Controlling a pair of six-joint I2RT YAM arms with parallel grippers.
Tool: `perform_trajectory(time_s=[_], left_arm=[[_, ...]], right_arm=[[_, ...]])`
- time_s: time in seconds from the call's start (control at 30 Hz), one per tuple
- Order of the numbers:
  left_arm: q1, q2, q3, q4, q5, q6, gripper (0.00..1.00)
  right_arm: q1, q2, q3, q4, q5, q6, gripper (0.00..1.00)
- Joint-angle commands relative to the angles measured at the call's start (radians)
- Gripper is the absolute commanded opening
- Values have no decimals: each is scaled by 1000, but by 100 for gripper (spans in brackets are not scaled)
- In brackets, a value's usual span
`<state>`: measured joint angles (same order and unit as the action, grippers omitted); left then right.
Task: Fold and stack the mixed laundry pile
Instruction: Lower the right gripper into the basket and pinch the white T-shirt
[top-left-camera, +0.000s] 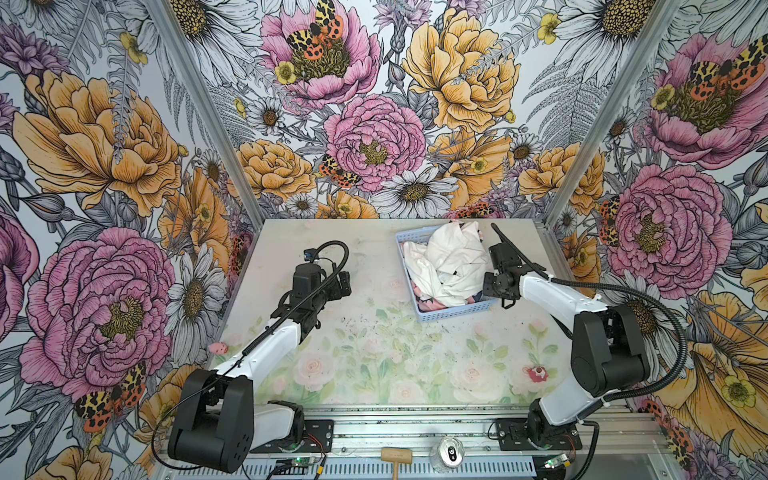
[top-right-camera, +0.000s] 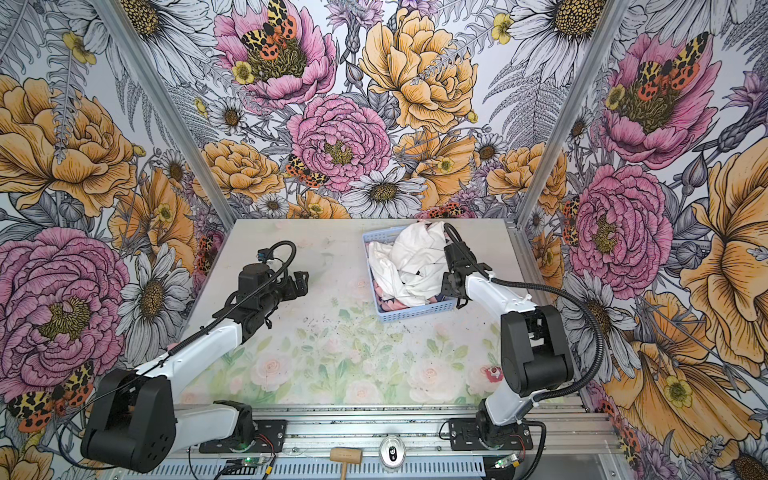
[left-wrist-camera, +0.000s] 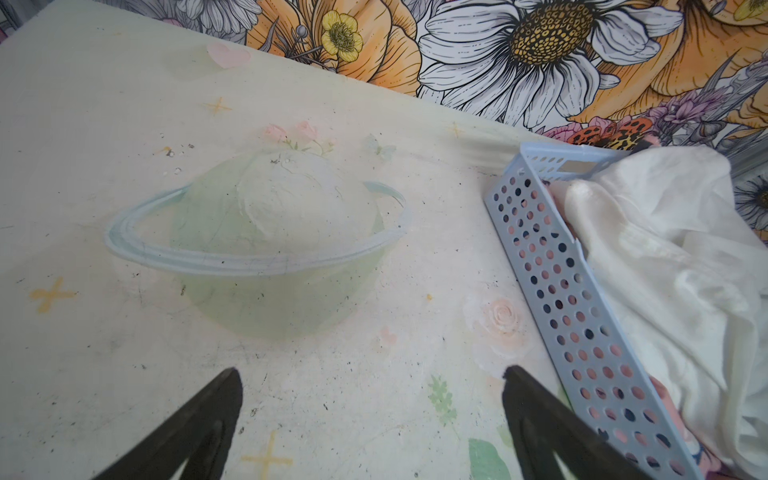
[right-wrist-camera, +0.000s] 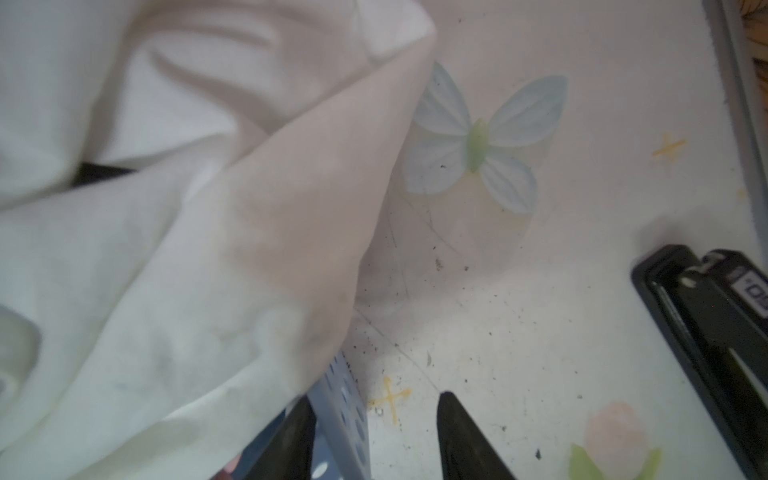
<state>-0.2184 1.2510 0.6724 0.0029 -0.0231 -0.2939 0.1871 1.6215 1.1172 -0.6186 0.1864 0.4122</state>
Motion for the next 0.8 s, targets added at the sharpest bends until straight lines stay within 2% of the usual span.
perform_trajectory(time_s=[0.0,0.07,0.17,0.37,0.57,0.67,0.77], left_arm=[[-12,-13,9,-6,35,-31,99],[-16,-18,3,-5,41,-42,99],[-22,-19,-6,-1,75,-55,99],[-35,-6,-25,23,129,-87,99],[-52,-13,-49,40,138,-115,99],[-54,-16,-59,40,140,-114,99],[-55,-26,-69,38,139,-114,99]], right_arm=[[63,-75,88,-113,-18,-57,50],[128,-103,110,-142,-25,-44,51],[236,-98,134,-134,-110,7,51],[441,46,194,-52,-184,48,50],[511,194,291,-33,-163,45,48],[518,241,313,-35,-148,46,44],[526,267,317,-35,-143,58,35]])
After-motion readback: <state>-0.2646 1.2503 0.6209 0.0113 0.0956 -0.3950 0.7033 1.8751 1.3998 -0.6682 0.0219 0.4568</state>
